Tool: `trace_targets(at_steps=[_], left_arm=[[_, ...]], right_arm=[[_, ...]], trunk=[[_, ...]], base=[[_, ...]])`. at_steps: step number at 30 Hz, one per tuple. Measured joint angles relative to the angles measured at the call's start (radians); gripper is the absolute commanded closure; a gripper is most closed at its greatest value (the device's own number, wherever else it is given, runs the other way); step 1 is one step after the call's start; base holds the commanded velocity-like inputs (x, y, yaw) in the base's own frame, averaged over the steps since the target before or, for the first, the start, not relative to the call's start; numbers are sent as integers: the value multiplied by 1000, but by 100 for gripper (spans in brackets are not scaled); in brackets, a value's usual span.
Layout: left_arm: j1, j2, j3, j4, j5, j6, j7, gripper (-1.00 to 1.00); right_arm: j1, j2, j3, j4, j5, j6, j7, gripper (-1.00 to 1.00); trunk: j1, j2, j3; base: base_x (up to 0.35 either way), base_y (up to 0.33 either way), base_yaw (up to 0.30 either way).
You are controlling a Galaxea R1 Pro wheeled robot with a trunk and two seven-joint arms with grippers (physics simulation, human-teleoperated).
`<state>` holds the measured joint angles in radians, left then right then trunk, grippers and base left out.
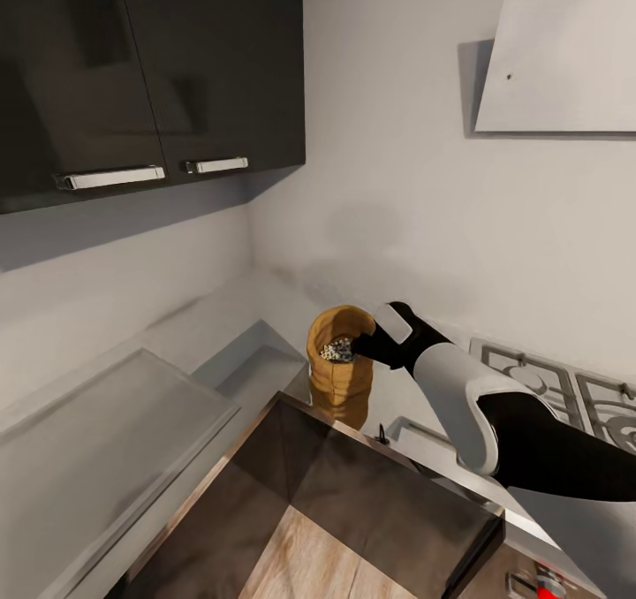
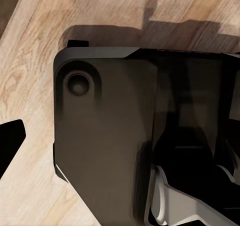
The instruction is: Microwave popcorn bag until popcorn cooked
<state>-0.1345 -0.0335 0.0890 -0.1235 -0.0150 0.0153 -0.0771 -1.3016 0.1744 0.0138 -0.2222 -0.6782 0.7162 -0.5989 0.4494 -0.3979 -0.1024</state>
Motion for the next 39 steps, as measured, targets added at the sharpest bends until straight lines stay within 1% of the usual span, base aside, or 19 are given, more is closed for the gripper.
trace_targets(at_steps=[11,13,15,18,28,29,32,33,34,39], left_arm=[[0,0,-1,0,0,0,-1,-100],[0,0,-1,0,0,0,-1,-100],[0,0,-1,0,0,0,-1,-100],[0,0,-1,0,0,0,-1,-100],[0,0,-1,0,0,0,-1,-100],[0,0,-1,0,0,0,-1,-100],[0,0,0,0,1,0,-1,-100],[0,0,0,0,1,0,-1,-100],[0,0,0,0,1,0,-1,-100],[0,0,0,0,1,0,-1,-100]], right_arm=[[0,0,0,0,-1,7,15,-100],[0,0,0,0,-1,21,31,-100],[0,0,0,0,0,41,63,-100],[1,0,0,0,0,51,84,-100],[2,0,0,0,0,53,89,-100],[3,0,0,0,0,53,89,100],[3,0,0,0,0,53,90,100],[3,0,2,0,8,55,90,100],[3,0,-1,0,-2,53,91,100],[4,0,0,0,2,54,90,100]], trunk=[[0,0,0],[0,0,0],[0,0,0],[0,0,0],[0,0,0],[0,0,0],[0,0,0],[0,0,0],[0,0,0],[0,0,0]], base=[[0,0,0],[0,0,0],[0,0,0],[0,0,0],[0,0,0],[0,0,0],[0,0,0],[0,0,0],[0,0,0],[0,0,0]])
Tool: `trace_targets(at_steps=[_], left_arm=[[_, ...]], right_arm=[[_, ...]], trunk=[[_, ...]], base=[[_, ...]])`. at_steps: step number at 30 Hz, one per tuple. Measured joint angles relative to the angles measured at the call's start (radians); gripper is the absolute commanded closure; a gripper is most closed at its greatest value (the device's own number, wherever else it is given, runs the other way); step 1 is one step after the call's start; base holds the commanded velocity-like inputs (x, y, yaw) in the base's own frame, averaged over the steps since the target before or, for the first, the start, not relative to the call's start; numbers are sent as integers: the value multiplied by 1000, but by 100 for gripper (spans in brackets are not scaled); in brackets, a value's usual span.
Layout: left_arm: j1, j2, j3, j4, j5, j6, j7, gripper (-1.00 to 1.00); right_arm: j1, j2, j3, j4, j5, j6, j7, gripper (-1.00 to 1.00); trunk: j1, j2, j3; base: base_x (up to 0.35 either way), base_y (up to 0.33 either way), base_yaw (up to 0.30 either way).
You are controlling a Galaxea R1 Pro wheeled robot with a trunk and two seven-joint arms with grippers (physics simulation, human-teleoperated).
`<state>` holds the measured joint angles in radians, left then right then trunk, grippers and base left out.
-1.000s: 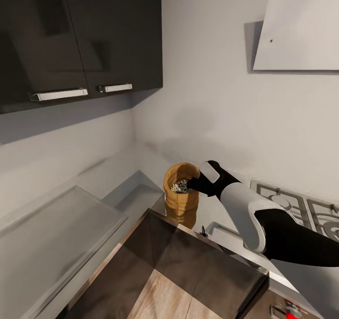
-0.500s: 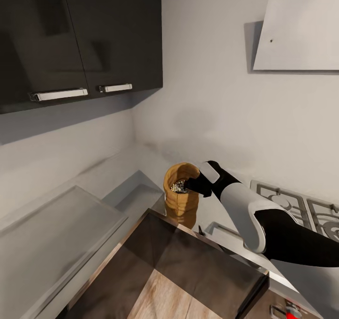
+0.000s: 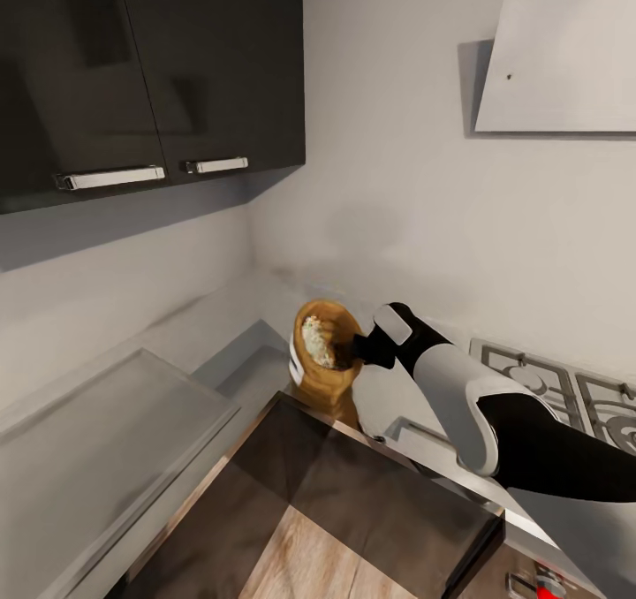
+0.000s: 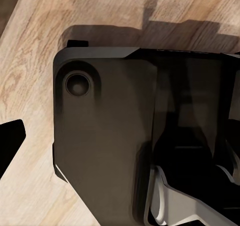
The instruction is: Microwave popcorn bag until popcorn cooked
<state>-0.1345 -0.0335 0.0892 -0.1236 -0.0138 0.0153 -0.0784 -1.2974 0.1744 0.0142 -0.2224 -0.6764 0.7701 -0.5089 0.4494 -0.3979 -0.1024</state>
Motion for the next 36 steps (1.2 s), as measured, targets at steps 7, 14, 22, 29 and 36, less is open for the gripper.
trace_targets(at_steps=[7,14,22,29,36], left_arm=[[0,0,0,0,0,0,0,-100],[0,0,1,0,0,0,0,-100],[0,0,1,0,0,0,0,-100],[0,0,1,0,0,0,0,-100],[0,0,2,0,1,0,0,-100]], right_arm=[[0,0,0,0,0,0,0,100],[0,0,0,0,0,0,0,100],[-43,0,-11,-95,-6,99,-17,100],[-62,0,-17,-313,-66,219,-204,100],[-66,0,-17,-322,-86,228,-230,100]], trunk=[[0,0,0],[0,0,0],[0,0,0],[0,0,0],[0,0,0]], base=[[0,0,0],[0,0,0],[0,0,0],[0,0,0],[0,0,0]])
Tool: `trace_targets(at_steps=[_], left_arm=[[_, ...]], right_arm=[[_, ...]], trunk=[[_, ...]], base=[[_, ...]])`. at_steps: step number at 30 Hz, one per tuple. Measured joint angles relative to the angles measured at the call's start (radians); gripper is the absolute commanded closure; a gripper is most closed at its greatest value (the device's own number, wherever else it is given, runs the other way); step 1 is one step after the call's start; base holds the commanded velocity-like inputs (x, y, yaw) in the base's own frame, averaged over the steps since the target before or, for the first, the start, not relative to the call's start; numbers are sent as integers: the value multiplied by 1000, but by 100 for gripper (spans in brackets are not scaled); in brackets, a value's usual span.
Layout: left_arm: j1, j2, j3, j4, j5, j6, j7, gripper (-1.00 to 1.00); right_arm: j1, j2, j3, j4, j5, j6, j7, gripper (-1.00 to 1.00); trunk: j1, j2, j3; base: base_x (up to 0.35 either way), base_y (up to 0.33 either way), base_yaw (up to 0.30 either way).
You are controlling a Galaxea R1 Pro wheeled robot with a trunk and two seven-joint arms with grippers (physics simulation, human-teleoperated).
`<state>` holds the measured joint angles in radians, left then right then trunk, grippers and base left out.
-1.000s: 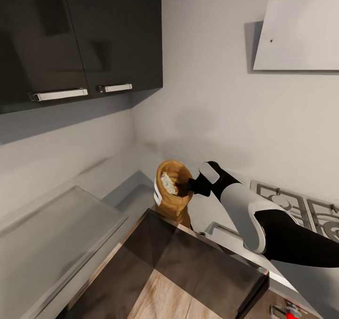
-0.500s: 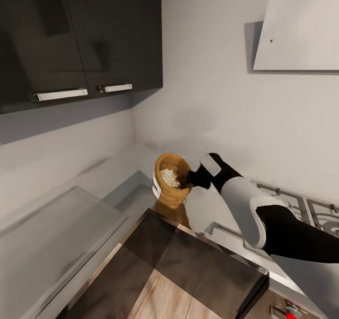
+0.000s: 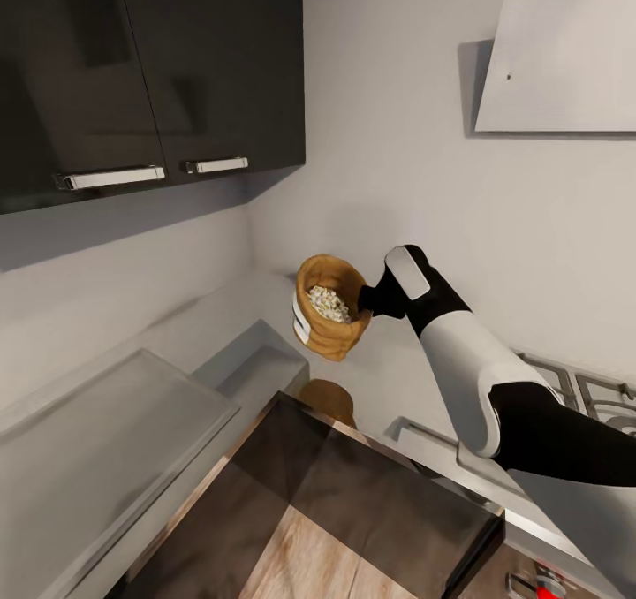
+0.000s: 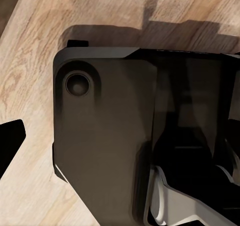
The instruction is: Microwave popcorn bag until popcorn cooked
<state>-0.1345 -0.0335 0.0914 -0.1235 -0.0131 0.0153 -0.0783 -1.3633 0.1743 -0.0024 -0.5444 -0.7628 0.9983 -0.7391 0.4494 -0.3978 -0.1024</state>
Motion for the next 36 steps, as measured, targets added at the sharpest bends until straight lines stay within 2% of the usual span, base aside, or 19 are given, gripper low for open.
trace_targets(at_steps=[6,12,15,20,26,34,36], left_arm=[[0,0,0,0,-1,0,0,-100],[0,0,1,0,-1,-1,0,-100],[0,0,2,0,1,-2,0,-100],[6,0,2,-1,6,-32,0,-100],[23,3,5,-1,8,-42,0,-100],[25,5,8,-1,10,-42,0,-100],[25,5,8,-1,10,-42,0,-100]], right_arm=[[3,0,1,3,2,9,-10,100],[3,0,0,5,1,11,-31,100],[2,0,-13,2,1,12,-33,100],[-1,0,-24,-4,0,13,-117,100],[3,0,-25,-35,-1,13,-136,100],[6,-3,-24,-37,2,14,-182,100],[7,-21,-25,-37,6,16,-194,100]], trunk=[[0,0,0],[1,0,0],[1,0,0],[1,0,0],[1,0,0],[0,0,0],[0,0,0]], base=[[-27,0,0],[-323,0,0],[-344,0,0],[-346,0,0],[-318,0,0],[-19,0,-251],[0,0,-299]])
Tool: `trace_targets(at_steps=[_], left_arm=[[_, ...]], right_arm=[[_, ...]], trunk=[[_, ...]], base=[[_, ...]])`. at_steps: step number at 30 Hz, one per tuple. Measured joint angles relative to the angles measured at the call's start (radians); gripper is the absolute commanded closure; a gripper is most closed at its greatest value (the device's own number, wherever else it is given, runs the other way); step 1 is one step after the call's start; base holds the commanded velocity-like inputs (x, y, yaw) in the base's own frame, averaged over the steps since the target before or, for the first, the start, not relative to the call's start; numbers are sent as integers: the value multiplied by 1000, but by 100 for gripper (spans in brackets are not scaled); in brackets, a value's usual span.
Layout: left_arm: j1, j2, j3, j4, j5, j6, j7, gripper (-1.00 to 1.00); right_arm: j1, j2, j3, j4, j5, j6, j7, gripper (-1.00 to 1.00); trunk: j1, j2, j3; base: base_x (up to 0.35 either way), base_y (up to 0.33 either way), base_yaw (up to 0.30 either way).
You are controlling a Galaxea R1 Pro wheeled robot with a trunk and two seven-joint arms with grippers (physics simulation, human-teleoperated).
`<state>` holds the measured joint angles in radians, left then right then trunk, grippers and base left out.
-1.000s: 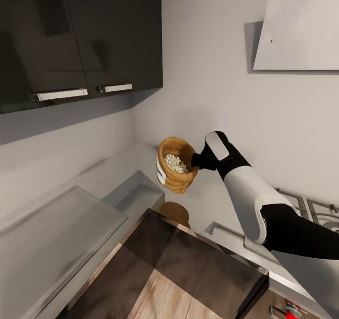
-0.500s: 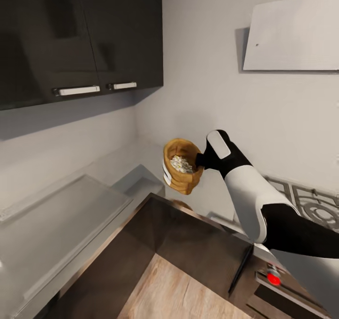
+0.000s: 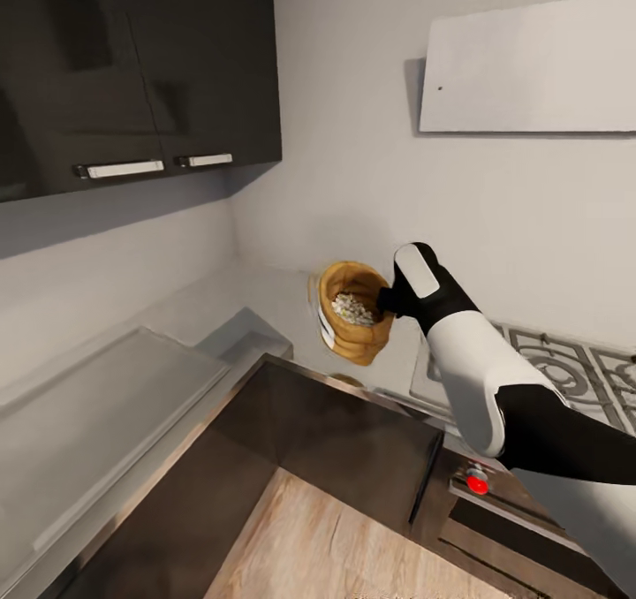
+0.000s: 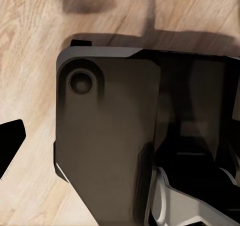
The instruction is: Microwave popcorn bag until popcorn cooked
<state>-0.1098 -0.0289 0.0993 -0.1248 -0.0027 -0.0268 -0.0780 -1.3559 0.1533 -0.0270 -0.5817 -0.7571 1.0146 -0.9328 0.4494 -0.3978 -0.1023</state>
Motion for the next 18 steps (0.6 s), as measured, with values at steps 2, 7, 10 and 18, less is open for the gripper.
trace_targets(at_steps=[2,7,10,18], left_arm=[[0,0,0,0,0,0,0,-100],[0,0,0,0,0,0,0,-100],[0,0,0,0,0,0,0,-100],[0,-1,1,0,1,0,1,-100]], right_arm=[[0,-15,-1,0,-4,-2,-2,100],[-3,-56,-17,0,-6,-2,-6,100],[-2,-60,-19,1,-7,-3,-7,100],[-4,-104,-22,0,-6,-3,-7,100]], trunk=[[0,0,0],[0,0,0],[0,0,0],[0,0,0]], base=[[0,0,-300],[0,0,-219],[0,0,-26],[0,0,-1]])
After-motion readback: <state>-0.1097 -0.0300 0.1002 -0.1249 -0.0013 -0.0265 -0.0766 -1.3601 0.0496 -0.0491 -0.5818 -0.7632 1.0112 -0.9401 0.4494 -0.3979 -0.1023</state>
